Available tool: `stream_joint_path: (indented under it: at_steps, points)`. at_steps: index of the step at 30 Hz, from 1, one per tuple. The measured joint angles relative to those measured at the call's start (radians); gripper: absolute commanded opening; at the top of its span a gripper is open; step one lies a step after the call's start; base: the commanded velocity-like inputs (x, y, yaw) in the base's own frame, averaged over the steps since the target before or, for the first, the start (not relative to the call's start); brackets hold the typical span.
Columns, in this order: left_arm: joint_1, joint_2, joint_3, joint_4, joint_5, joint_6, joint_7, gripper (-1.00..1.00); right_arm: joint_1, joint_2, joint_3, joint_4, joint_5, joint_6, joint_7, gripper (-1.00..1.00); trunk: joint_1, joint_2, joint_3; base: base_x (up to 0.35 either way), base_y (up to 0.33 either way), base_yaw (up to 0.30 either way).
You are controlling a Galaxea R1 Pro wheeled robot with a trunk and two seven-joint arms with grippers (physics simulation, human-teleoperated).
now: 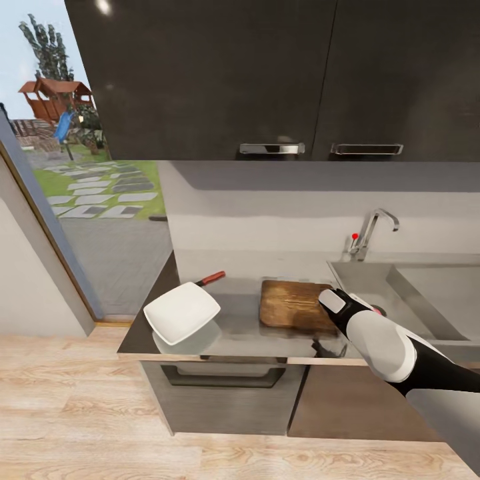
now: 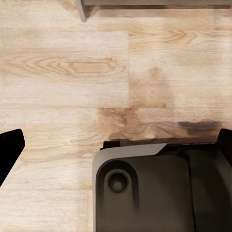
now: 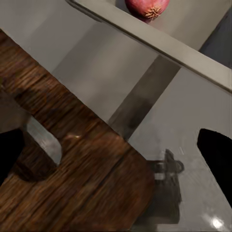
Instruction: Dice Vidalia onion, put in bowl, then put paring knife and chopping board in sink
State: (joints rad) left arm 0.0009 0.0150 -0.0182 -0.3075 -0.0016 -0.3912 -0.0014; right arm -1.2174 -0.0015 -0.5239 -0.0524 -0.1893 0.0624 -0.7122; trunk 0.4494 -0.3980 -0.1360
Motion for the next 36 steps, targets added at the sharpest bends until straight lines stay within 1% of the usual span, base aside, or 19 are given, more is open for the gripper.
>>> stream_joint_path:
  at_steps: [18,21,22,25,29,36]
  points:
    - [0.0,0.0,0.0,0.0,0.0,0.0,0.0,1.0,0.0,0.001,0.002,0.0,0.001,0.0,0.007,1.0,0.0,0.0,0.0,0.0,0.0,0.0]
    - [0.0,0.0,0.0,0.0,0.0,0.0,0.0,1.0,0.0,0.005,0.003,0.001,0.038,-0.001,0.012,1.0,0.0,0.0,0.0,0.0,0.0,0.0]
    - [0.0,0.0,0.0,0.0,0.0,0.0,0.0,1.0,0.0,0.006,0.004,0.001,0.071,-0.001,0.025,1.0,0.0,0.0,0.0,0.0,0.0,0.0]
    - [0.0,0.0,0.0,0.0,0.0,0.0,0.0,1.0,0.0,0.007,0.003,0.002,0.095,-0.001,0.061,1.0,0.0,0.0,0.0,0.0,0.0,0.0]
    - [0.0,0.0,0.0,0.0,0.0,0.0,0.0,1.0,0.0,0.007,0.002,0.002,0.104,-0.001,0.094,1.0,0.0,0.0,0.0,0.0,0.0,0.0]
    - [0.0,0.0,0.0,0.0,0.0,0.0,0.0,1.0,0.0,0.012,0.003,0.002,0.107,-0.002,0.109,1.0,0.0,0.0,0.0,0.0,0.0,0.0]
